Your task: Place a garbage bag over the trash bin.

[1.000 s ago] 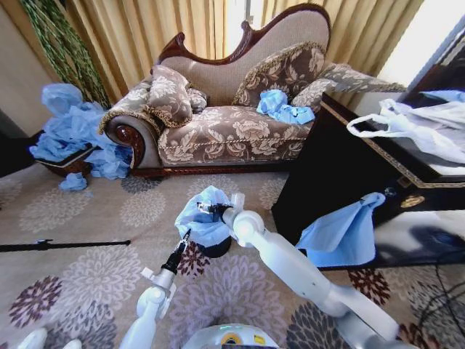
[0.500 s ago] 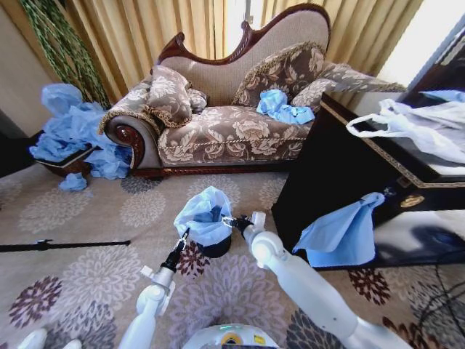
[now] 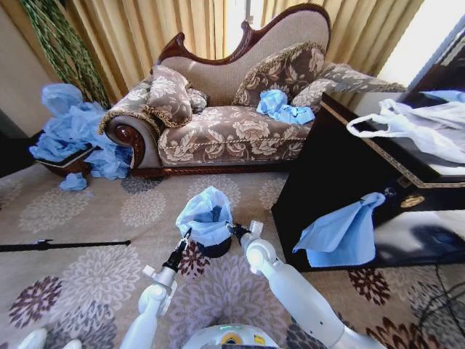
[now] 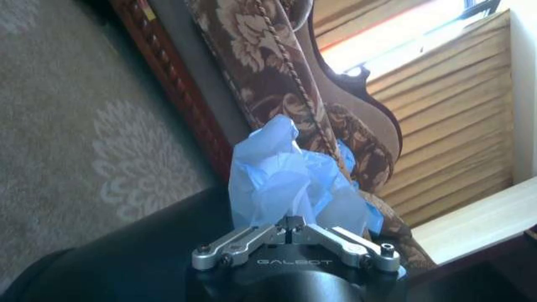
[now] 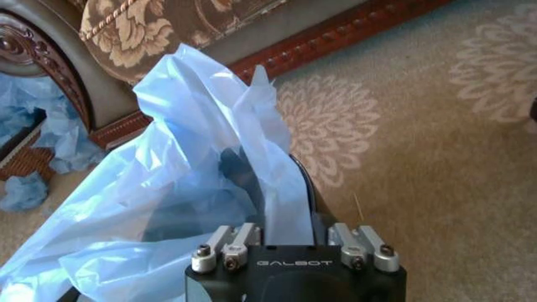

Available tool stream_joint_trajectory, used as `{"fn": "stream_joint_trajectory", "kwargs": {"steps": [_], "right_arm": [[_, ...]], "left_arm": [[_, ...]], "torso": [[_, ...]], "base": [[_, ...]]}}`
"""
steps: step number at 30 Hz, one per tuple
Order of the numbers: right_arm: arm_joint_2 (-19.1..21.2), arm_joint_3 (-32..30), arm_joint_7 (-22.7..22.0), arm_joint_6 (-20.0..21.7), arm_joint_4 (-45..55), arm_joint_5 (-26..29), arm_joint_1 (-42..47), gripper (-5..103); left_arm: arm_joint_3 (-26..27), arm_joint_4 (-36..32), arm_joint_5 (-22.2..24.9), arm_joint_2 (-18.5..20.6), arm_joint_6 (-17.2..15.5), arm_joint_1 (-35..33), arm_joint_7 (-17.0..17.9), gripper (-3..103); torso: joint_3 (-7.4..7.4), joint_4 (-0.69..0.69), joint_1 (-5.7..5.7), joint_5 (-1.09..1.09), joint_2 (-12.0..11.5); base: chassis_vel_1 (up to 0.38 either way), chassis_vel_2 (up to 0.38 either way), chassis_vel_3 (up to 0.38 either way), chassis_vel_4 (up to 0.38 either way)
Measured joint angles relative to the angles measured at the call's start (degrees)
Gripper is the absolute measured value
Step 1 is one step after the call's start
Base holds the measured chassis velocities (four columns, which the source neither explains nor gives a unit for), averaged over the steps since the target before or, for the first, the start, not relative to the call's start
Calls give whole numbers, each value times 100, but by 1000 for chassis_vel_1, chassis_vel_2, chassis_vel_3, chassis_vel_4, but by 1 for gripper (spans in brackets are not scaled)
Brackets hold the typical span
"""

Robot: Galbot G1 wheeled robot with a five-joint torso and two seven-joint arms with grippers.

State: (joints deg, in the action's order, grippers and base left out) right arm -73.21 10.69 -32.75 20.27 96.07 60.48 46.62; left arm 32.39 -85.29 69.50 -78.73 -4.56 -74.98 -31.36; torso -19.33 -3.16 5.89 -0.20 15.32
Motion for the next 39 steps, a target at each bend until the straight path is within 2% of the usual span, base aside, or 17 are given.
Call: {"fn": "stream_joint_trajectory", "kwargs": {"steps": [2,8,10,12,18,19,21,24,26,27,30,31,33,34,36,37,39], "right_arm": [[-7,2,8,-5,-5,0,0,33],[25,25,73,-15,-19,-8,-8,5],[30,25,82,-18,-22,-16,-4,5],[37,20,98,-29,-46,-34,4,-2],[26,2,146,-75,-138,-116,7,-2],[26,2,146,-75,-138,-116,7,-2],[22,-6,166,-88,-160,-138,1,-2],[19,-12,179,-93,-169,-153,-2,-2],[15,-18,190,-102,-172,-176,2,-1],[15,-18,190,-102,-172,-176,2,-1],[16,-23,216,-105,-158,-210,27,0],[16,-23,216,-105,-158,-210,27,0],[17,-25,239,-105,-145,-229,39,0],[17,-25,239,-105,-145,-229,39,0],[17,-33,265,-104,-131,-263,58,0],[17,-33,265,-104,-131,-263,58,0],[20,-35,278,-101,-107,-269,78,0]], "left_arm": [[-2,-14,-11,0,0,-9,10,-3],[33,-102,-43,8,14,-44,18,23],[40,-133,-41,18,11,-48,19,27],[62,-208,-37,28,-6,-72,22,33],[196,-455,-127,25,-44,-290,-5,60],[196,-455,-127,25,-44,-290,-5,60],[329,-568,-321,23,-73,-431,-150,71],[444,-663,-515,23,-117,-549,-293,77],[610,-845,-830,38,-173,-731,-505,87],[610,-845,-830,38,-173,-731,-505,87],[957,-1215,-1956,121,-114,-946,-1073,99],[957,-1215,-1956,121,-114,-946,-1073,99],[1123,-1476,-2780,207,15,-892,-1333,100],[1123,-1476,-2780,207,15,-892,-1333,100],[1167,-1793,-3582,322,191,-659,-1401,100],[1167,-1793,-3582,322,191,-659,-1401,100],[1067,-2051,-4016,440,226,-448,-1357,100]], "torso": [[0,0,0,0,0],[0,0,0,0,0],[0,0,0,0,0],[0,0,0,0,0],[0,0,0,0,0],[0,0,0,0,0],[0,0,0,0,0],[0,0,0,0,0],[0,1,0,0,0],[0,1,0,0,0],[0,1,0,0,0],[0,1,0,0,0],[0,1,0,0,0],[0,1,0,0,0],[0,-1,0,0,0],[0,-1,0,0,0],[0,-1,0,2,0]], "base": [[0,0,0,0],[0,0,0,0],[0,0,0,0],[0,0,0,0],[0,0,0,0],[0,0,0,0],[0,0,0,0],[0,0,0,0],[0,0,0,0],[0,0,0,0],[0,0,0,0],[0,0,0,0],[0,0,0,0],[0,0,0,0],[0,0,0,0],[0,0,0,0],[0,0,0,0]]}}
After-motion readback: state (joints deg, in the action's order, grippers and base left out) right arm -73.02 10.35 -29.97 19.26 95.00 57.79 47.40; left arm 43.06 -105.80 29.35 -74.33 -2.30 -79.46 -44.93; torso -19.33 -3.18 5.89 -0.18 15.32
